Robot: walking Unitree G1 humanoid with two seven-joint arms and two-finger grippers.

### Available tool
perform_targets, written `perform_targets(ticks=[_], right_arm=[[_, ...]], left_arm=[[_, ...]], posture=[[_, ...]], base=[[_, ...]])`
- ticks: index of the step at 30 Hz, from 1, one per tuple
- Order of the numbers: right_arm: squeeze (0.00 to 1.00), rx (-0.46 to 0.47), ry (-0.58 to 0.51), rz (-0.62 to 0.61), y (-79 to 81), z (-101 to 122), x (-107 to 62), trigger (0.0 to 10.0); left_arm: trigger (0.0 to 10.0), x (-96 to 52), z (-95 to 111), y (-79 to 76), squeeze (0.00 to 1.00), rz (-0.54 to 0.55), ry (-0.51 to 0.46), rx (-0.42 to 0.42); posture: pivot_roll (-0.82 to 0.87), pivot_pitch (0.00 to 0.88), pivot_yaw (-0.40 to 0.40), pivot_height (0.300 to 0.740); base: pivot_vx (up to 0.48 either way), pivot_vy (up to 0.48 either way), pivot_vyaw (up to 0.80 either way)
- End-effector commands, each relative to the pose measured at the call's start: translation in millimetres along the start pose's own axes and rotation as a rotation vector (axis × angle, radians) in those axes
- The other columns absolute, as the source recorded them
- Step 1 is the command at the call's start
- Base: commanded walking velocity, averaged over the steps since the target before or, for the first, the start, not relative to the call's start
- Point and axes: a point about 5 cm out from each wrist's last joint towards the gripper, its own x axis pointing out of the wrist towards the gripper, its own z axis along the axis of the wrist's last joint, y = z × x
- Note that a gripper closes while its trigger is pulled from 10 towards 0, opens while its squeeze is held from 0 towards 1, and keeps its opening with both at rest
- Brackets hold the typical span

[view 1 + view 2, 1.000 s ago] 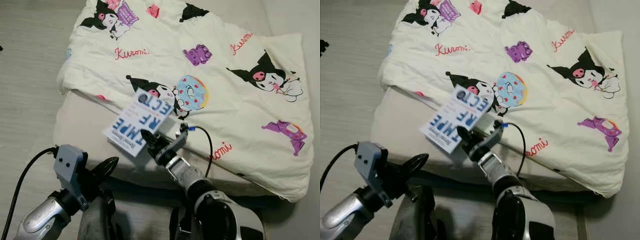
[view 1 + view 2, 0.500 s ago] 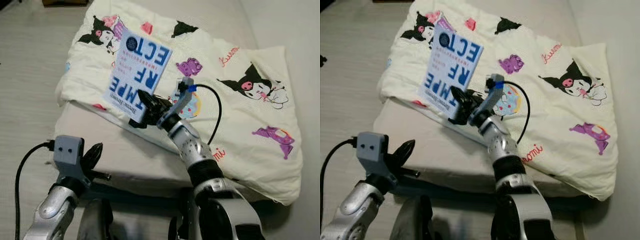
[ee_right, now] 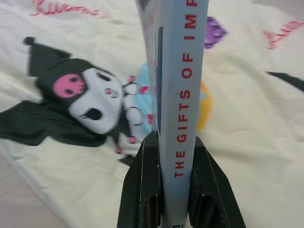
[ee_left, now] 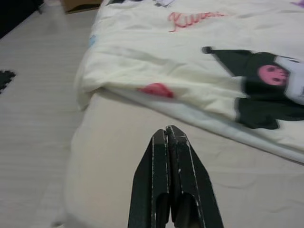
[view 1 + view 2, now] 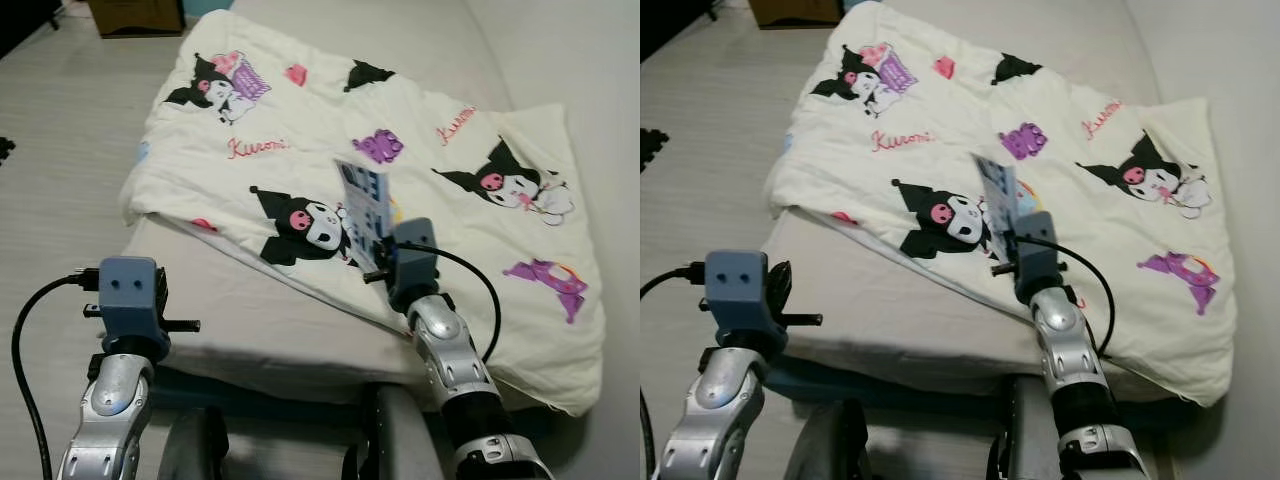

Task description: Clean up the room

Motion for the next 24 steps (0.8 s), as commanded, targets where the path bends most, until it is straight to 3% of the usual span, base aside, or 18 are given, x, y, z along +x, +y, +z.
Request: perform_targets(ticks=[1, 6, 11, 24], right_arm=[[0.0, -0.008, 0.027, -0.027, -2.5, -12, -7.0, 10.0], [0.0, 0.006, 0.061, -0.023, -2.9, -22, -12.9, 10.0], [0.0, 0.117, 0.07, 0.003, 3.5, -34, -26.1, 10.0], [0.0, 0.126, 0.044, 0.015, 16.4, -30, -31.1, 10.0]], left_arm=[[10.0, -3.7, -9, 1.6, 0.0, 0.02, 0.029, 0.023], [10.0, -4.1, -12, 0.3, 0.0, 0.015, 0.03, 0.041], [10.0, -7.8, -15, -5.7, 0.0, 0.003, 0.026, 0.073], [10.0, -8.4, -12, -13.0, 0.0, -0.03, -0.029, 0.116]], posture=[[-0.03, 0.225, -0.038, 0.566], [-0.03, 0.213, -0.037, 0.566], [-0.04, 0.2, -0.037, 0.566], [-0.03, 0.187, -0.045, 0.611]], base=[[0.0, 0.0, 0.0], [0.0, 0.0, 0.0], [0.0, 0.0, 0.0], [0.0, 0.0, 0.0]])
